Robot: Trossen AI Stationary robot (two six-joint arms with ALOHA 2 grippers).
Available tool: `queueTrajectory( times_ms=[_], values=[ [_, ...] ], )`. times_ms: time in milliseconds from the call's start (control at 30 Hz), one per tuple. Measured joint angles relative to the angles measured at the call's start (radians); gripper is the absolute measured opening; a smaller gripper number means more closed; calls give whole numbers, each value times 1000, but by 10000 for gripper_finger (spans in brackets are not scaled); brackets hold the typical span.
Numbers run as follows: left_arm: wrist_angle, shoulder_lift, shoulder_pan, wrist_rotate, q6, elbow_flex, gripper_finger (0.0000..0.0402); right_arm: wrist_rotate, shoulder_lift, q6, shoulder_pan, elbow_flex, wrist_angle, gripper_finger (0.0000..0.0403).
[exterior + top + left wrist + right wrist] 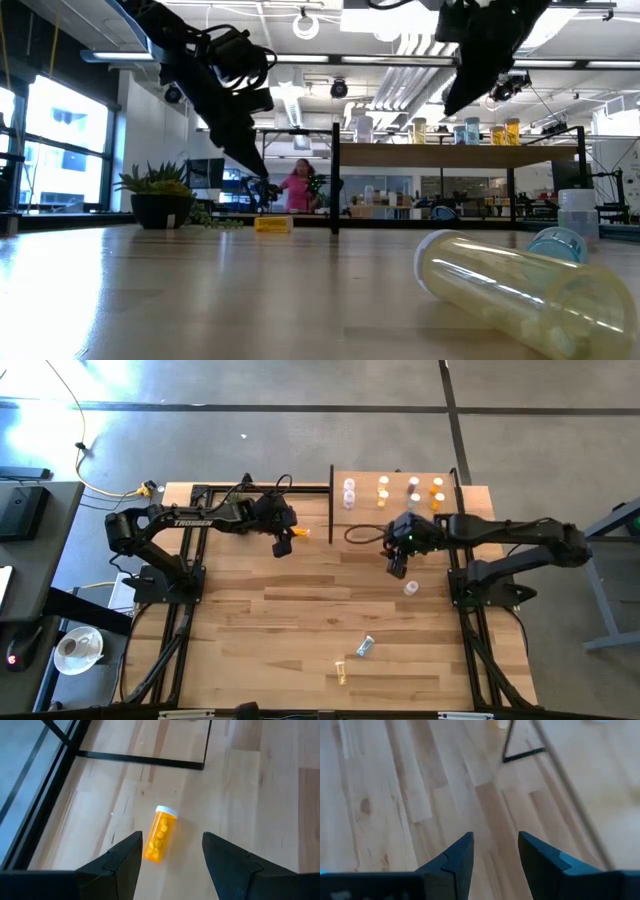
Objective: Pick and place medicine bottles onto shelf by color
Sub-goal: Put the orange pill bottle aligned with the other orange pill bottles on the shelf
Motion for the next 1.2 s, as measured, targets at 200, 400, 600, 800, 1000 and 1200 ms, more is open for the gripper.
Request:
queueTrajectory(
  times_ms=[200,400,600,800,1000,1200],
  values=[
    [-3,0,29,28,26,18,198,0,0,46,39,-118,168,146],
    [-14,42,53,70,89,60,198,0,0,49,46,-157,243,146],
    [-147,140,59,69,128,137,198,0,0,76,45,-157,259,146],
    [-172,225,57,69,136,184,198,-4,0,104,46,-157,257,146],
    [-171,267,57,56,137,193,198,-5,0,104,46,-157,256,146],
    [-167,294,57,58,136,193,198,-8,0,104,46,-157,256,146]
  ],
)
